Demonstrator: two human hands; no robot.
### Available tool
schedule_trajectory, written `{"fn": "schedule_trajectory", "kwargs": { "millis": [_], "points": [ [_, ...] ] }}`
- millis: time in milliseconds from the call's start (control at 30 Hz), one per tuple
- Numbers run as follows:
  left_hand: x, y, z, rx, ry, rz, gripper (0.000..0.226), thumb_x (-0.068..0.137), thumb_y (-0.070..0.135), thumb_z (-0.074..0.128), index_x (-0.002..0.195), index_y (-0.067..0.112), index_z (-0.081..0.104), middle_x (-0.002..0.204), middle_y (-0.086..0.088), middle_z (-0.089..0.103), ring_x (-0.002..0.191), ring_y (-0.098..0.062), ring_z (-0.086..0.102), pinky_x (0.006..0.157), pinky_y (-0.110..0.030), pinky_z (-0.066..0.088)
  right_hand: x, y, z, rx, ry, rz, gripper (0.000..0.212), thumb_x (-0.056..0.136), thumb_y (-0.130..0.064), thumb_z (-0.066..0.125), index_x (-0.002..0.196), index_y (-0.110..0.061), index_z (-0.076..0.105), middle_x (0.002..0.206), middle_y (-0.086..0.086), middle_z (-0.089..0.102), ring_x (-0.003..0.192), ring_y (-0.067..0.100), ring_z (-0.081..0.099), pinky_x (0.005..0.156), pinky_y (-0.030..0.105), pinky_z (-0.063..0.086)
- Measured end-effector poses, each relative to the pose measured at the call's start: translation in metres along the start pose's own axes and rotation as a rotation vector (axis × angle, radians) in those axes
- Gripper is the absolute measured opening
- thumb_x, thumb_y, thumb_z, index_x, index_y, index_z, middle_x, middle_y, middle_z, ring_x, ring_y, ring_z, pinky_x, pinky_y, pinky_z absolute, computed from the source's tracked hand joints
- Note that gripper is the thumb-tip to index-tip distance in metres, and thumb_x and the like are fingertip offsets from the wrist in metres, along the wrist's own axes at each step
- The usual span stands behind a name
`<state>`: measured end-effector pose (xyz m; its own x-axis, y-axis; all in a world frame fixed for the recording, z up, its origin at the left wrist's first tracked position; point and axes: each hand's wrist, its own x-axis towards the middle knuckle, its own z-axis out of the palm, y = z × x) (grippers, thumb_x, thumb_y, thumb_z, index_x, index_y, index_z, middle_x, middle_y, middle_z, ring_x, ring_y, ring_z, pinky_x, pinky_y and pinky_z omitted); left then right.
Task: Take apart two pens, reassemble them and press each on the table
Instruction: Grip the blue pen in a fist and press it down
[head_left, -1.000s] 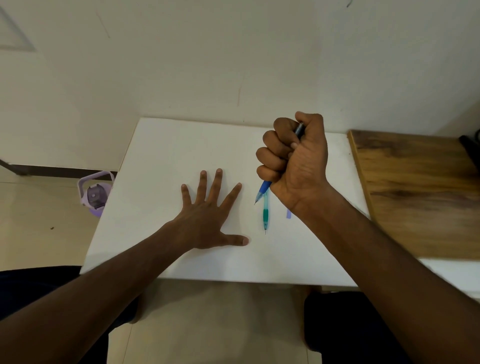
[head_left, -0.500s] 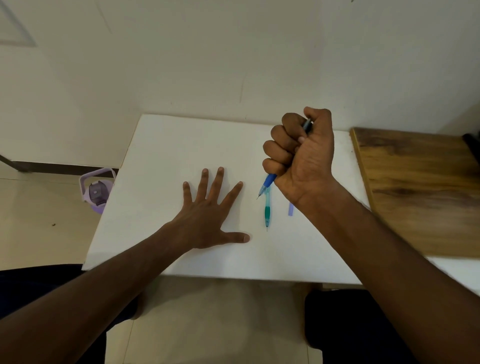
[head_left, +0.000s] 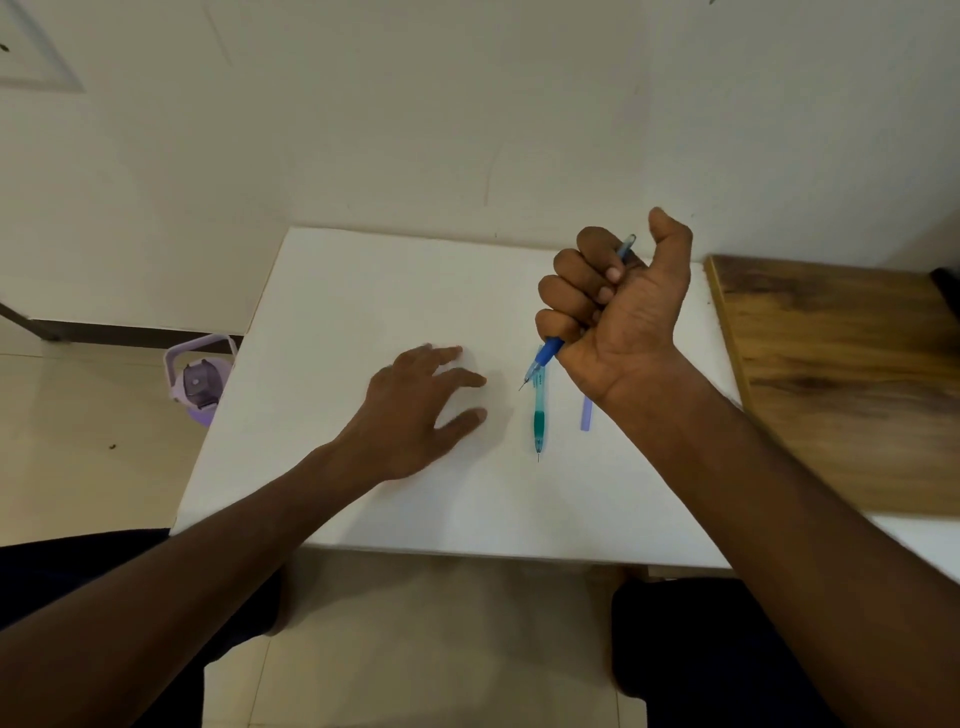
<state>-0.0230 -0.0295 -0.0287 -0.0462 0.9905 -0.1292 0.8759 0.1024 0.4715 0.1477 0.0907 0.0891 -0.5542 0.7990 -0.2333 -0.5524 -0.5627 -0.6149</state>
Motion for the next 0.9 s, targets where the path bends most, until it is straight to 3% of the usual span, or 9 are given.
{"fn": "schedule_trajectory", "kwargs": {
  "millis": [33, 100, 167, 267, 400, 733, 900],
  "points": [
    [-0.001, 0.005, -0.002, -0.206, 0.082, -0.031, 0.038, 0.104, 0.058, 0.05, 0.136, 0.043, 0.064, 0.156, 0.012, 0.056, 0.145, -0.013, 0.048, 0.117, -0.052, 0.043, 0.001, -0.001, -0.002, 0.012, -0.006, -0.003, 0.05, 0.099, -0.054, 0.028, 0.062, -0.021, 0.021, 0.056, -0.004, 0.014, 0.046, 0.01, 0.012, 0.044, 0.018, 0.015],
    [-0.005, 0.022, -0.008, -0.762, 0.11, -0.191, 0.041, 0.109, 0.056, 0.041, 0.117, 0.039, 0.077, 0.13, 0.021, 0.073, 0.12, -0.006, 0.065, 0.099, -0.04, 0.052, 0.003, -0.003, -0.004, 0.025, -0.016, -0.018, 0.05, 0.098, -0.048, 0.028, 0.056, -0.021, 0.027, 0.052, -0.006, 0.016, 0.045, 0.01, 0.012, 0.042, 0.018, 0.017],
    [-0.009, 0.035, -0.013, -1.182, 0.009, -0.345, 0.06, 0.108, 0.063, 0.028, 0.116, 0.034, 0.081, 0.128, 0.016, 0.075, 0.12, -0.017, 0.067, 0.094, -0.041, 0.049, 0.006, -0.004, -0.005, 0.039, -0.012, -0.036, 0.052, 0.097, -0.044, 0.027, 0.052, -0.021, 0.033, 0.052, -0.006, 0.017, 0.044, 0.009, 0.013, 0.041, 0.017, 0.019],
    [-0.013, 0.041, -0.014, -1.476, -0.112, -0.427, 0.082, 0.103, 0.073, 0.015, 0.125, 0.026, 0.079, 0.137, 0.008, 0.073, 0.123, -0.025, 0.063, 0.095, -0.043, 0.046, 0.008, -0.005, -0.007, 0.057, 0.009, -0.063, 0.049, 0.096, -0.042, 0.028, 0.052, -0.021, 0.033, 0.05, -0.007, 0.02, 0.041, 0.008, 0.017, 0.04, 0.016, 0.021],
    [-0.013, 0.048, -0.016, -1.568, -0.185, -0.411, 0.096, 0.099, 0.078, 0.006, 0.137, 0.02, 0.072, 0.142, 0.004, 0.07, 0.117, -0.025, 0.061, 0.092, -0.04, 0.046, 0.009, -0.006, -0.011, 0.083, 0.047, -0.092, 0.049, 0.096, -0.04, 0.027, 0.052, -0.02, 0.034, 0.046, -0.007, 0.025, 0.039, 0.008, 0.021, 0.04, 0.016, 0.022],
    [-0.015, 0.052, -0.016, -1.712, -0.266, -0.276, 0.101, 0.097, 0.08, 0.003, 0.131, 0.019, 0.075, 0.147, -0.002, 0.066, 0.107, -0.022, 0.065, 0.085, -0.039, 0.047, 0.01, -0.005, -0.013, 0.092, 0.069, -0.084, 0.05, 0.097, -0.035, 0.025, 0.051, -0.019, 0.036, 0.045, -0.007, 0.027, 0.038, 0.008, 0.022, 0.04, 0.015, 0.022],
    [-0.011, 0.051, -0.016, -1.604, -0.248, -0.306, 0.093, 0.097, 0.081, 0.011, 0.12, 0.024, 0.082, 0.14, 0.001, 0.071, 0.105, -0.019, 0.067, 0.088, -0.039, 0.048, 0.01, -0.004, -0.012, 0.082, 0.059, -0.031, 0.051, 0.101, -0.048, 0.028, 0.064, -0.016, 0.041, 0.048, -0.005, 0.033, 0.04, 0.008, 0.026, 0.042, 0.018, 0.022]
  ]
}}
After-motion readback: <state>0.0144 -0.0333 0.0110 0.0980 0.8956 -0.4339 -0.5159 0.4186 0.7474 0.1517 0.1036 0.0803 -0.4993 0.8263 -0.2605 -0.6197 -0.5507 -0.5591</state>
